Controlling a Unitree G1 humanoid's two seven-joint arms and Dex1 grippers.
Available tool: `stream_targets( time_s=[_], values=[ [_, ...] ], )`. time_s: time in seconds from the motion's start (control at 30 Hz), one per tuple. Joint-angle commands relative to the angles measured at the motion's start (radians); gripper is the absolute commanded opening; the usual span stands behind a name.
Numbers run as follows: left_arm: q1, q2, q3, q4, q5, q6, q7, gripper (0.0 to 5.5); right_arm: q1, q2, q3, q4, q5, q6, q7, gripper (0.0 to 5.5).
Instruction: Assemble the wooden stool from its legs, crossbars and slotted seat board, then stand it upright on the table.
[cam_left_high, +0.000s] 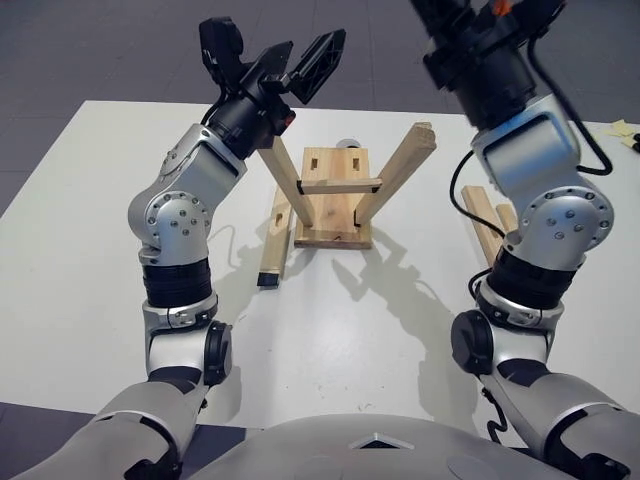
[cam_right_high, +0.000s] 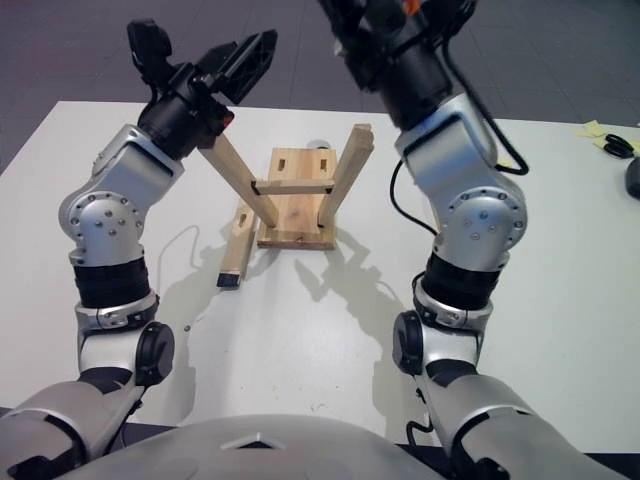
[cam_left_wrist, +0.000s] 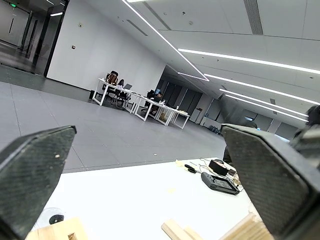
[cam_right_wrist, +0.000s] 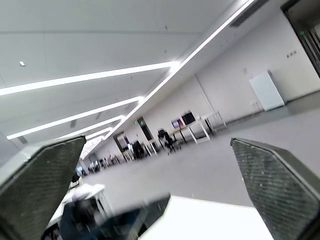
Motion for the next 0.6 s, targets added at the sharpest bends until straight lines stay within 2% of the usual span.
stream_targets(
  time_s=[0.03, 0.33, 0.6],
  values=[
    [0.053, -0.01, -0.019, 0.026, 0.022, 0.032, 0.017, 5.39, 0.164, -0.019, 0.084, 0.035, -0.087, 0.017, 0.052, 5.4],
    [0.082, -0.02, -0.031, 0.018, 0.03, 0.03, 0.014, 5.39, 0.074, 0.005, 0.013, 0.064, -0.066, -0.057, 0.042, 5.4],
    [0.027, -0.018, -0.022, 0.034, 0.032, 0.018, 0.019, 5.39, -0.11, -0.024, -0.104, 0.057, 0.001, -0.096, -0.033, 5.4]
  ],
)
